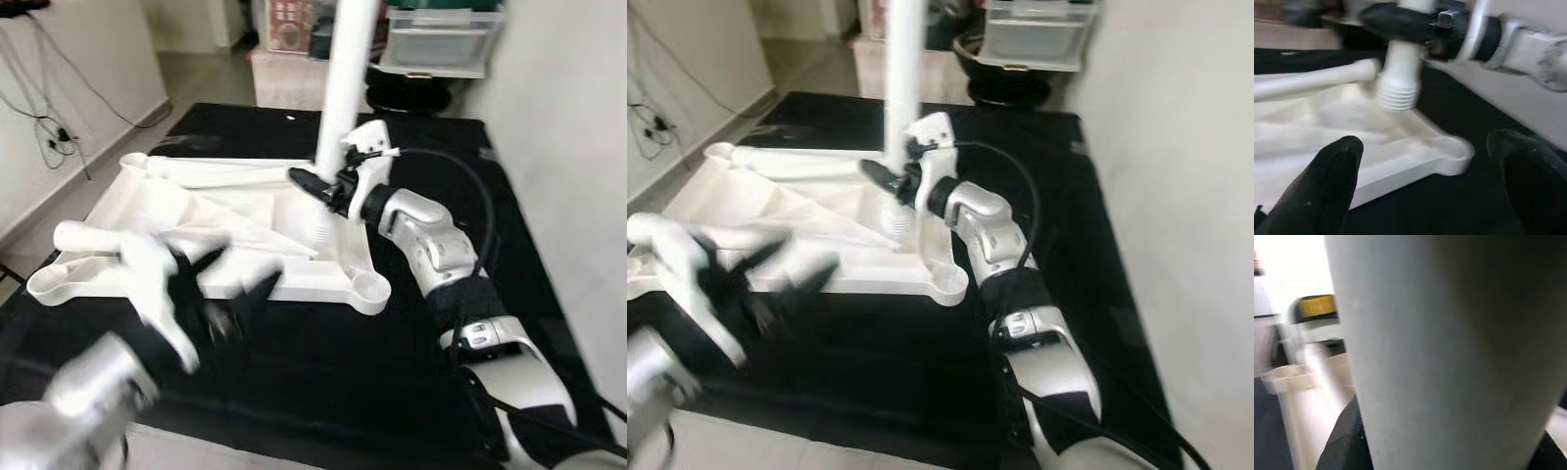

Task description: Building children table

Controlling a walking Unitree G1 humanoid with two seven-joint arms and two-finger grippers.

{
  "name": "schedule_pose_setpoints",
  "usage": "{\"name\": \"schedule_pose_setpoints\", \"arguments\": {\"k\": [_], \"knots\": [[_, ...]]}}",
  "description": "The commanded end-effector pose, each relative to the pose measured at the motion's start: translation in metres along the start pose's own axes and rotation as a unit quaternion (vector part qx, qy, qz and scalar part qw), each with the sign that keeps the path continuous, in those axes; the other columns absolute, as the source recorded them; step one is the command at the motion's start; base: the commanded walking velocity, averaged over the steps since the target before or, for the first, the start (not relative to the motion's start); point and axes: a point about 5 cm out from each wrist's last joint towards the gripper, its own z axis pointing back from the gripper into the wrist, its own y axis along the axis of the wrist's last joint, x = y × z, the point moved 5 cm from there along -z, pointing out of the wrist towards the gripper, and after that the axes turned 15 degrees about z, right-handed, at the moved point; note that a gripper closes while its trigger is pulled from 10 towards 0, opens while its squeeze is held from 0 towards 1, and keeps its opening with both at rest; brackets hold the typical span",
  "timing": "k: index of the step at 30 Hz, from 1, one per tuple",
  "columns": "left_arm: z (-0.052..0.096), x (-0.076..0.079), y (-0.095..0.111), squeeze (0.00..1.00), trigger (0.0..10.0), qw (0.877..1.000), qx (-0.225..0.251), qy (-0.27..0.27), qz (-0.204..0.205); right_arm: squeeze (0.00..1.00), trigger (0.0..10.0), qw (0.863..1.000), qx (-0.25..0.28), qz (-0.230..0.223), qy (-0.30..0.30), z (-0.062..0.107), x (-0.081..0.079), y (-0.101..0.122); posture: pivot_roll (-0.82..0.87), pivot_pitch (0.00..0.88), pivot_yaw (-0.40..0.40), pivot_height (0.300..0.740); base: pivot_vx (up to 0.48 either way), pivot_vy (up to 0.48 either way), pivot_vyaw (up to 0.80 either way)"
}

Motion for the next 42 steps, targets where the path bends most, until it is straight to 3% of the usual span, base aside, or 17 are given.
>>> {"name": "schedule_pose_setpoints", "arguments": {"k": [1, 3, 4, 9, 11, 12, 15, 21, 26, 31, 32, 38, 39, 42], "knots": [[0.007, 0.004, -0.021, 0.0, 10.0, 0.999, -0.038, 0.017, -0.008, 0.0, 10.0, 0.998, 0.022, 0.0, 0.051, 0.003, -0.007, 0.005, 0.08, 0.232, 0.003, 0.74, 0.0, 0.0, 0.0], [0.014, 0.005, -0.032, 0.0, 10.0, 0.998, -0.049, 0.04, -0.008, 0.0, 10.0, 0.996, 0.035, -0.01, 0.079, 0.011, -0.007, 0.006, 0.09, 0.254, 0.009, 0.74, 0.0, 0.0, 0.0], [0.024, -0.003, -0.04, 0.0, 10.0, 0.99, -0.055, 0.109, -0.07, 0.0, 10.0, 0.991, 0.063, -0.011, 0.117, 0.029, -0.002, 0.008, 0.09, 0.276, 0.018, 0.74, 0.0, 0.0, 0.0], [0.031, 0.0, -0.041, 0.0, 10.0, 0.987, -0.055, 0.123, -0.091, 0.0, 10.0, 0.987, 0.076, -0.006, 0.143, 0.043, 0.0, 0.01, 0.09, 0.298, 0.03, 0.74, 0.0, 0.0, 0.0], [0.041, -0.001, -0.037, 0.0, 10.0, 0.981, -0.039, 0.166, -0.096, 0.0, 10.0, 0.986, 0.06, 0.026, 0.156, 0.056, 0.008, 0.007, 0.09, 0.326, 0.046, 0.74, 0.0, 0.0, 0.0], [0.047, 0.0, -0.036, 0.0, 10.0, 0.977, -0.034, 0.184, -0.102, 0.0, 10.0, 0.99, 0.047, 0.042, 0.128, 0.062, 0.024, 0.009, 0.09, 0.343, 0.052, 0.74, 0.0, 0.0, 0.0], [0.049, 0.006, -0.037, 0.0, 10.0, 0.976, -0.039, 0.178, -0.117, 0.0, 10.0, 0.991, 0.065, 0.035, 0.115, 0.07, 0.037, 0.022, 0.09, 0.356, 0.063, 0.74, 0.0, 0.0, 0.0], [0.054, 0.012, -0.04, 0.0, 10.0, 0.975, -0.04, 0.18, -0.126, 0.0, 10.0, 0.981, 0.124, 0.028, 0.149, 0.091, 0.04, 0.055, 0.09, 0.363, 0.073, 0.74, 0.0, 0.0, -0.53], [0.054, 0.015, -0.04, 0.0, 10.0, 0.974, -0.039, 0.179, -0.13, 0.0, 10.0, 0.967, 0.15, 0.041, 0.201, 0.104, 0.027, 0.071, 0.09, 0.367, 0.079, 0.74, 0.0, 0.0, -0.45], [0.053, 0.016, -0.039, 0.0, 10.0, 0.973, -0.035, 0.179, -0.143, 0.0, 10.0, 0.94, 0.145, 0.079, 0.297, 0.11, -0.006, 0.079, 0.08, 0.367, 0.076, 0.74, 0.0, 0.0, 0.0], [0.053, 0.016, -0.039, 0.0, 10.0, 0.973, -0.035, 0.179, -0.143, 0.0, 10.0, 0.94, 0.145, 0.079, 0.297, 0.11, -0.006, 0.079, 0.08, 0.367, 0.076, 0.74, 0.0, 0.0, 0.0], [0.051, 0.017, -0.038, 0.0, 10.0, 0.972, -0.032, 0.178, -0.152, 0.0, 10.0, 0.929, 0.112, 0.106, 0.336, 0.111, -0.021, 0.069, 0.08, 0.37, 0.071, 0.74, 0.0, 0.0, 0.0], [0.05, 0.017, -0.037, 0.0, 10.0, 0.971, -0.029, 0.176, -0.158, 0.0, 10.0, 0.921, 0.078, 0.122, 0.361, 0.112, -0.032, 0.056, 0.07, 0.372, 0.071, 0.74, 0.0, 0.0, 0.0], [0.049, 0.017, -0.037, 0.0, 10.0, 0.971, -0.028, 0.175, -0.16, 0.0, 10.0, 0.919, 0.068, 0.126, 0.367, 0.111, -0.036, 0.052, 0.07, 0.372, 0.071, 0.74, 0.0, 0.0, 0.0]]}}
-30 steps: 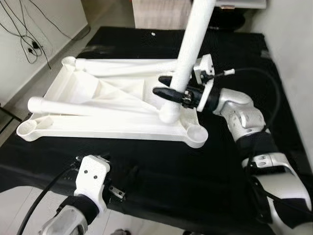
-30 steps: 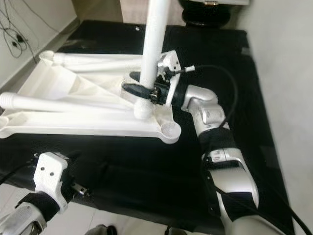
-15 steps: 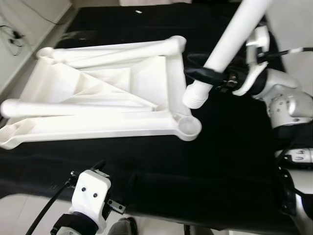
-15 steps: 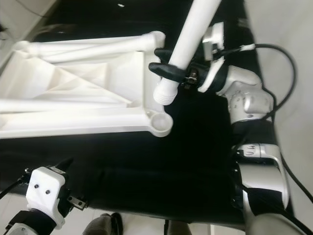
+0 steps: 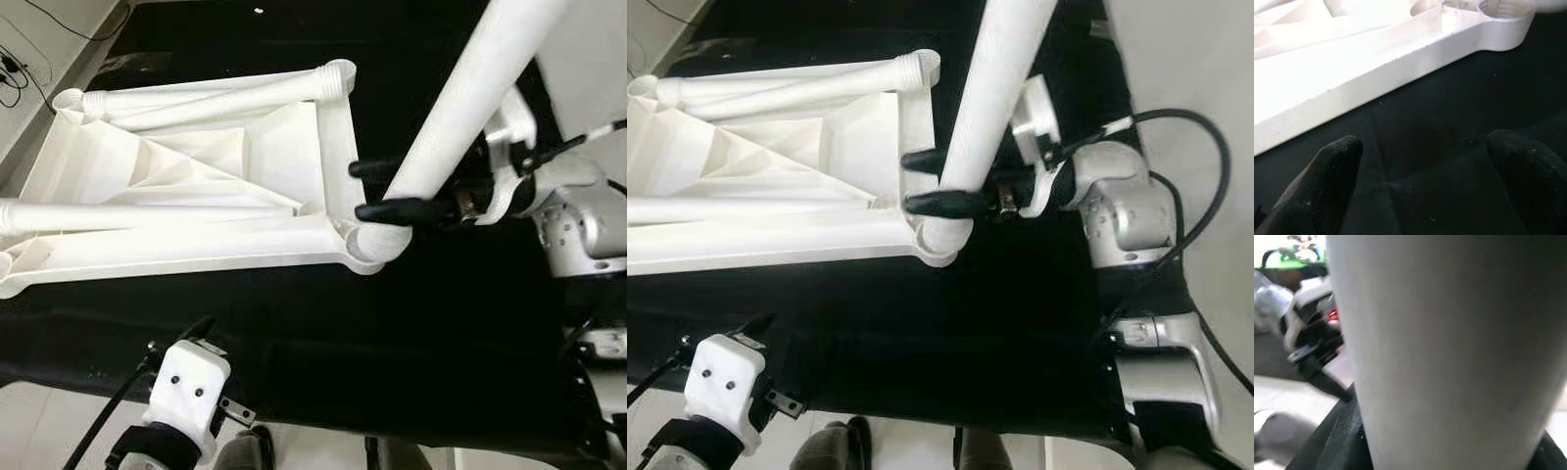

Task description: Building children table

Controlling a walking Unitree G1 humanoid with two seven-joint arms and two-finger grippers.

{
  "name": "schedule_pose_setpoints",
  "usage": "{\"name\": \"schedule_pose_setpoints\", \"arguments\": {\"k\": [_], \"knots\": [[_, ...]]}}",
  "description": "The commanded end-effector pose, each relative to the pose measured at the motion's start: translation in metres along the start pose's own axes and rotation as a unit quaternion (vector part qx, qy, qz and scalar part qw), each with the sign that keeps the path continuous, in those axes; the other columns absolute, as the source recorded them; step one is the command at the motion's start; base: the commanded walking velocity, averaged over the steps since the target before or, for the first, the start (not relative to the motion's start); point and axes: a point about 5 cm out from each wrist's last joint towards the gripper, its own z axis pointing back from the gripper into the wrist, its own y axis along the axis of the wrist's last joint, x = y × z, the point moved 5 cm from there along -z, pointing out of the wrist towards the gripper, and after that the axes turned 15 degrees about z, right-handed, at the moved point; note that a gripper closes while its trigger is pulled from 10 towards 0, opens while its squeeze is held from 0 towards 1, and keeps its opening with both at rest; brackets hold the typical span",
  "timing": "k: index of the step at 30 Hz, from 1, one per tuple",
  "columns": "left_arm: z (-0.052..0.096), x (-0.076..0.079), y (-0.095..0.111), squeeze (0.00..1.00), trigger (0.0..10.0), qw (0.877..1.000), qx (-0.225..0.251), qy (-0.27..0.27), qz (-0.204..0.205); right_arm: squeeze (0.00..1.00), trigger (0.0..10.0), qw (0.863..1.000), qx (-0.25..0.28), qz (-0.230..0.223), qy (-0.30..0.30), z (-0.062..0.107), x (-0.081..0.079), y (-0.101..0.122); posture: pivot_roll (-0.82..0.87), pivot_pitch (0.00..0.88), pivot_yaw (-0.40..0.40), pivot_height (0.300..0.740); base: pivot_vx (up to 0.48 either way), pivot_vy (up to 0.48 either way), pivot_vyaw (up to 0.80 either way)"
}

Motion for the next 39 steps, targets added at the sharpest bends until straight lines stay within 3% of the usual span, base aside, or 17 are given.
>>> {"name": "schedule_pose_setpoints", "arguments": {"k": [1, 4, 5, 13, 16, 19, 21, 25, 33, 39], "knots": [[0.001, 0.001, -0.003, 0.0, 10.0, 1.0, -0.005, -0.002, -0.01, 0.0, 10.0, 1.0, -0.019, 0.016, 0.013, -0.008, -0.004, -0.003, 0.07, 0.375, 0.071, 0.74, 0.0, 0.0, 0.0], [0.0, 0.002, -0.002, 0.0, 10.0, 1.0, -0.003, -0.006, -0.012, 0.0, 10.0, 0.999, -0.049, 0.012, -0.008, -0.018, 0.003, -0.015, 0.06, 0.378, 0.068, 0.74, 0.0, 0.0, 0.0], [-0.001, 0.004, -0.002, 0.0, 10.0, 1.0, -0.002, -0.011, -0.011, 0.0, 10.0, 0.997, -0.068, 0.008, -0.037, -0.024, 0.012, -0.023, 0.06, 0.381, 0.065, 0.74, 0.0, 0.0, 0.0], [-0.001, 0.006, -0.002, 0.0, 10.0, 1.0, 0.0, -0.012, -0.007, 0.0, 10.0, 0.998, -0.027, -0.011, -0.053, -0.016, 0.025, -0.01, 0.06, 0.385, 0.051, 0.74, 0.0, 0.0, 0.0], [-0.001, 0.006, -0.002, 0.0, 10.0, 1.0, 0.0, -0.012, -0.007, 0.0, 10.0, 0.998, -0.024, -0.014, -0.05, -0.015, 0.025, -0.009, 0.06, 0.387, 0.05, 0.74, 0.0, 0.0, 0.0], [-0.001, 0.007, -0.002, 0.0, 10.0, 1.0, 0.0, -0.013, -0.006, 0.0, 10.0, 0.999, -0.013, -0.029, -0.025, -0.015, 0.018, -0.007, 0.06, 0.39, 0.048, 0.74, 0.0, 0.0, 0.0], [-0.001, 0.008, -0.001, 0.0, 10.0, 1.0, 0.001, -0.014, -0.005, 0.0, 10.0, 0.999, -0.006, -0.038, 0.021, -0.017, 0.002, -0.007, 0.06, 0.394, 0.048, 0.74, 0.0, 0.0, 0.0], [-0.001, 0.008, -0.001, 0.0, 10.0, 1.0, 0.001, -0.015, -0.006, 0.0, 10.0, 0.998, -0.006, -0.046, 0.035, -0.019, -0.002, -0.011, 0.06, 0.397, 0.047, 0.74, 0.0, 0.0, 0.0], [0.001, 0.009, 0.0, 0.0, 10.0, 1.0, 0.001, -0.015, -0.007, 0.0, 10.0, 0.998, -0.012, -0.043, -0.032, -0.02, 0.026, -0.019, 0.06, 0.401, 0.045, 0.74, 0.0, 0.0, 0.0], [0.001, 0.01, 0.0, 0.0, 10.0, 1.0, 0.001, -0.014, -0.007, 0.0, 10.0, 0.998, -0.015, -0.048, -0.044, -0.02, 0.032, -0.02, 0.06, 0.407, 0.043, 0.74, 0.0, 0.0, 0.0]]}}
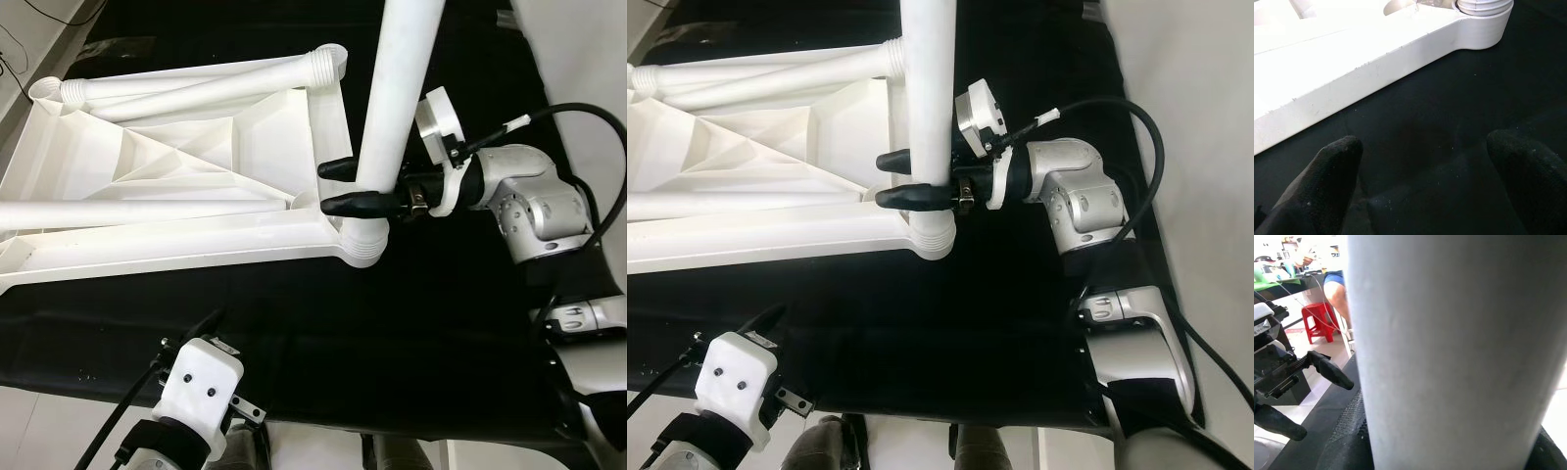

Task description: Building children table

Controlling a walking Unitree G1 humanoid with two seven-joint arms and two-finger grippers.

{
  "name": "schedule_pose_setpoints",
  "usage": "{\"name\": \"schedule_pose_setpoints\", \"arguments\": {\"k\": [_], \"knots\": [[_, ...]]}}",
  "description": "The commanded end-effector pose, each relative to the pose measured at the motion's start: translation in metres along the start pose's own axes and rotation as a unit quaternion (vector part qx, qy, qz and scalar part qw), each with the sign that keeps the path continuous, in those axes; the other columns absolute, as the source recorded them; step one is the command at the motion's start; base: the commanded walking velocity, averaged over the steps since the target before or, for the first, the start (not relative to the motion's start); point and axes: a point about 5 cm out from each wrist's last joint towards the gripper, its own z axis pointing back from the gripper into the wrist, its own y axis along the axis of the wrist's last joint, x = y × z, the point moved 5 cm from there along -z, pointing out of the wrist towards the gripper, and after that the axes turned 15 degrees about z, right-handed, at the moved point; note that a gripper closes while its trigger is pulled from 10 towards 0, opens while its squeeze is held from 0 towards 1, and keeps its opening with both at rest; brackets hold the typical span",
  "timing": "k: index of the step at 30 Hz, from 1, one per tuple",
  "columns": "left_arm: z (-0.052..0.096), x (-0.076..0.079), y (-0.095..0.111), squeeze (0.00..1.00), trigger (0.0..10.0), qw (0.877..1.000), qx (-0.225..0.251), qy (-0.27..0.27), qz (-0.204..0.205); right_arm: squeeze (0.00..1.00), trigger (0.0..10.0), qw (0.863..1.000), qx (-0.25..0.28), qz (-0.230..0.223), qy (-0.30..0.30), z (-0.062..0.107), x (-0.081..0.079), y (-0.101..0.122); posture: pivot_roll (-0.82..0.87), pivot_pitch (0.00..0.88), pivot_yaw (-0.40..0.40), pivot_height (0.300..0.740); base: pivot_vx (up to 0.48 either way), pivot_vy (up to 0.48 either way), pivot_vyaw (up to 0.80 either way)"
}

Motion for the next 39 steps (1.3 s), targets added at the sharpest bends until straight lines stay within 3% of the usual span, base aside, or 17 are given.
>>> {"name": "schedule_pose_setpoints", "arguments": {"k": [1, 25, 30, 34, 39], "knots": [[0.003, 0.001, -0.001, 0.0, 10.0, 1.0, -0.006, 0.002, 0.0, 0.0, 10.0, 1.0, -0.017, -0.014, 0.003, -0.001, -0.004, -0.011, 0.06, 0.407, 0.043, 0.74, 0.0, 0.0, 0.0], [0.004, 0.003, -0.001, 0.0, 10.0, 1.0, -0.006, -0.003, -0.003, 0.0, 10.0, 1.0, 0.0, -0.007, -0.02, -0.004, -0.001, -0.013, 0.07, 0.401, 0.052, 0.74, 0.0, 0.0, 0.0], [0.004, 0.004, -0.001, 0.0, 10.0, 1.0, -0.007, -0.003, -0.004, 0.0, 10.0, 0.999, 0.023, -0.01, 0.027, 0.002, -0.018, -0.007, 0.07, 0.397, 0.051, 0.74, 0.0, 0.0, 0.0], [0.004, 0.003, -0.001, 0.0, 10.0, 1.0, -0.007, -0.004, -0.006, 0.0, 10.0, 0.992, 0.01, -0.006, 0.126, 0.007, -0.056, -0.01, 0.07, 0.399, 0.059, 0.74, 0.0, 0.0, 0.0], [0.004, 0.002, -0.001, 0.0, 10.0, 1.0, -0.007, -0.004, -0.007, 0.0, 10.0, 0.989, -0.009, 0.004, 0.145, 0.005, -0.061, -0.013, 0.07, 0.402, 0.06, 0.74, 0.0, 0.0, 0.0]]}}
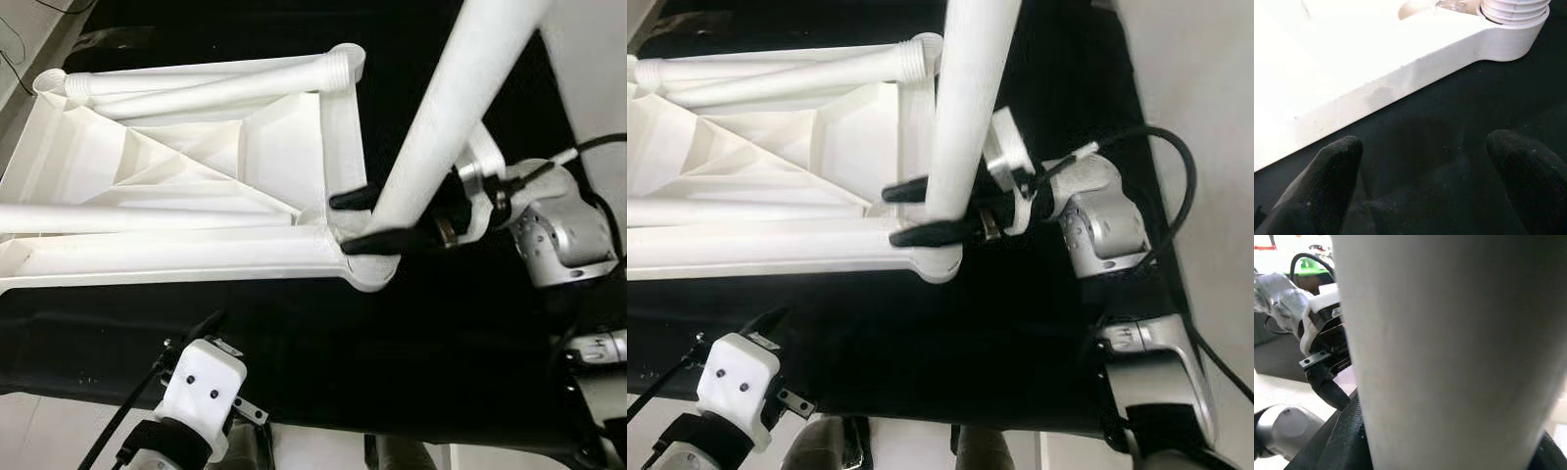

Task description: Building children table

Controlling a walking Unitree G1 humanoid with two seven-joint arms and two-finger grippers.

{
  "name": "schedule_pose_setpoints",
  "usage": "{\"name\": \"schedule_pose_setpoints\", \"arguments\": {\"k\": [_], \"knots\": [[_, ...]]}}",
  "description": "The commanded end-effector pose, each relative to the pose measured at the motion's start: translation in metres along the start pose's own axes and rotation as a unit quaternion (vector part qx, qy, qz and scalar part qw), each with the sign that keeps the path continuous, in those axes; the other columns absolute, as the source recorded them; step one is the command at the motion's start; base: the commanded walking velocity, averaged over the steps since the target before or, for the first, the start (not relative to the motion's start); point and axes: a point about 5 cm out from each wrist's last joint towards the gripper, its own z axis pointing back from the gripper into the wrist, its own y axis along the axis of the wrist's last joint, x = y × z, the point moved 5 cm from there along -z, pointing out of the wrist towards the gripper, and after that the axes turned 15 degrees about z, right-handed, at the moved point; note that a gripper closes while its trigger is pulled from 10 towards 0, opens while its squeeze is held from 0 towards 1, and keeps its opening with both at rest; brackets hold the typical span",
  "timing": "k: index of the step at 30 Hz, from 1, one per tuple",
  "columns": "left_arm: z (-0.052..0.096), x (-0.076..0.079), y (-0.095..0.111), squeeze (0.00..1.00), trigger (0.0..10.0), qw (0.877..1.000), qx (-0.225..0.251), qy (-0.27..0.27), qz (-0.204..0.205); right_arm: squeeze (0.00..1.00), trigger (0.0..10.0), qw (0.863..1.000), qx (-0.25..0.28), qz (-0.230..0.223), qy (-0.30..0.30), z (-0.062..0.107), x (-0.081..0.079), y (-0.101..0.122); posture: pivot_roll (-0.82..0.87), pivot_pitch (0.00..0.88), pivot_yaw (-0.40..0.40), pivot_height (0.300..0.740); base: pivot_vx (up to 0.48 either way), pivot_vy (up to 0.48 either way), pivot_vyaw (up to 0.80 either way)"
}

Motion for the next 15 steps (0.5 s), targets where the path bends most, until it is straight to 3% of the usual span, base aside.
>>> {"name": "schedule_pose_setpoints", "arguments": {"k": [1, 8, 15], "knots": [[0.003, 0.0, -0.001, 0.0, 10.0, 1.0, -0.007, 0.002, 0.002, 0.0, 10.0, 0.997, -0.029, -0.047, 0.044, -0.006, -0.02, -0.023, 0.07, 0.403, 0.059, 0.74, 0.0, 0.0, 0.0], [0.002, 0.0, -0.001, 0.0, 10.0, 1.0, -0.005, 0.004, 0.001, 0.0, 10.0, 0.997, -0.029, -0.044, 0.057, -0.008, -0.019, -0.017, 0.07, 0.406, 0.051, 0.74, 0.0, 0.0, 0.0], [0.001, 0.0, 0.0, 0.0, 10.0, 1.0, -0.005, 0.002, 0.002, 0.0, 10.0, 0.992, -0.007, -0.09, 0.086, -0.013, -0.03, -0.017, 0.06, 0.411, 0.057, 0.74, 0.0, 0.0, 0.0]]}}
